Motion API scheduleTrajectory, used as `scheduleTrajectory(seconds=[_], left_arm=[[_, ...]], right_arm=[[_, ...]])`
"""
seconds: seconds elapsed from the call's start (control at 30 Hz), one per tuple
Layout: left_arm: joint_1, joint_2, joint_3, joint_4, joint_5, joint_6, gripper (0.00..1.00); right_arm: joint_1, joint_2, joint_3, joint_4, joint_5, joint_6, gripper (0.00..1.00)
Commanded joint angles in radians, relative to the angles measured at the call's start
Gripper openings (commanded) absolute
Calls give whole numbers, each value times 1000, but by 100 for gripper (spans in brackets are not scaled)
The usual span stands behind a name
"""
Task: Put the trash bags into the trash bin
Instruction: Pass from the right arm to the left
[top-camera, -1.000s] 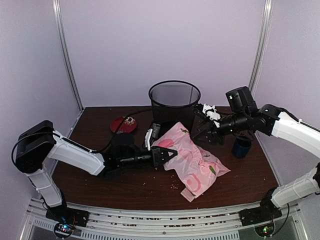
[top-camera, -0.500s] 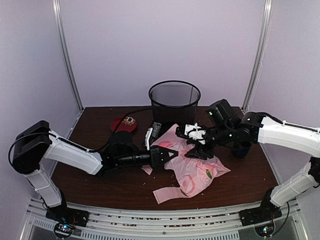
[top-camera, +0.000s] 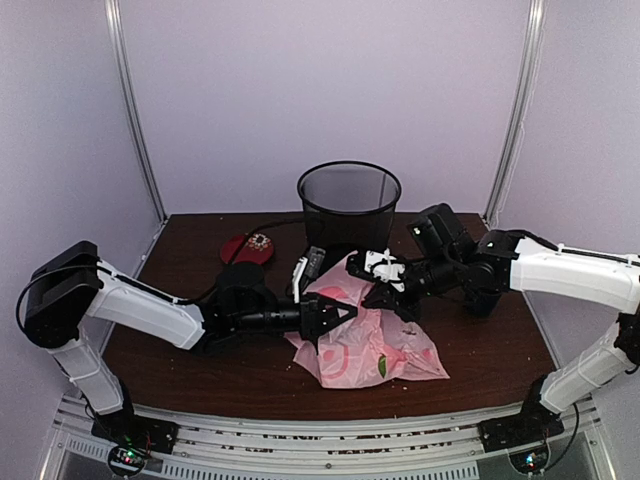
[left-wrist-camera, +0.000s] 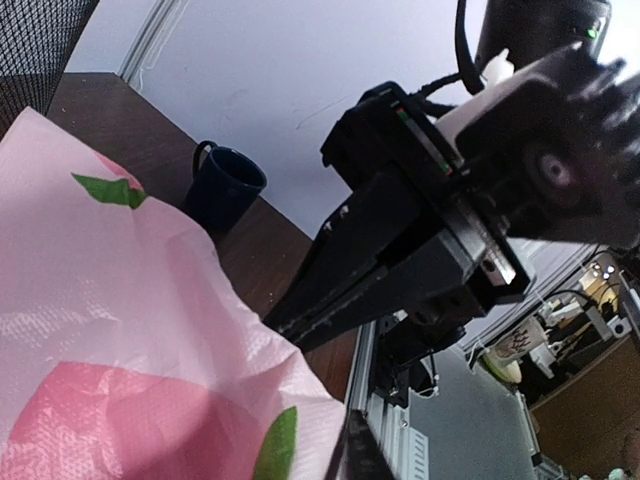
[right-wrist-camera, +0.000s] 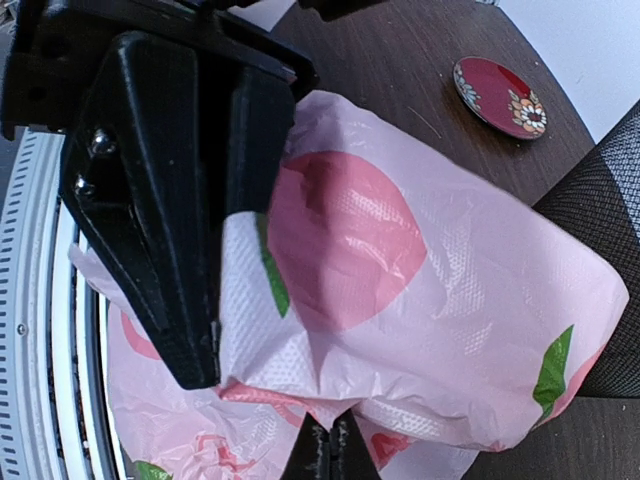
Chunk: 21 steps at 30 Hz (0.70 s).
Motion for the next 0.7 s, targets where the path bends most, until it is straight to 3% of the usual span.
scheduleTrajectory(seconds=[0.0, 0.1, 0.2, 0.27, 0.37, 0.43, 0.57, 0.67], left_arm=[[-1, -85, 6, -79, -2, 118, 39], [-1, -190, -69, -134, -33, 243, 61], [-1, -275, -149, -151, -56, 326, 63], [-1, -289, -177, -151, -49, 370, 57], [-1, -249, -154, -171, 17, 418, 24], [-13, -212, -114, -167, 80, 437, 14], [-71, -180, -73, -172, 79, 489, 16], [-84, -177, -69, -174, 28, 490, 33]], right_arm=[[-49, -17, 40, -52, -172, 13, 0], [-124, -30, 67, -135, -337, -23, 0], [-161, -44, 87, -201, -435, -67, 0], [-164, -43, 91, -232, -477, -89, 0], [-163, -27, 95, -238, -523, -84, 0], [-163, -11, 99, -235, -531, -76, 0], [-163, 19, 116, -224, -510, -56, 0], [-163, 35, 123, -216, -500, -43, 0]])
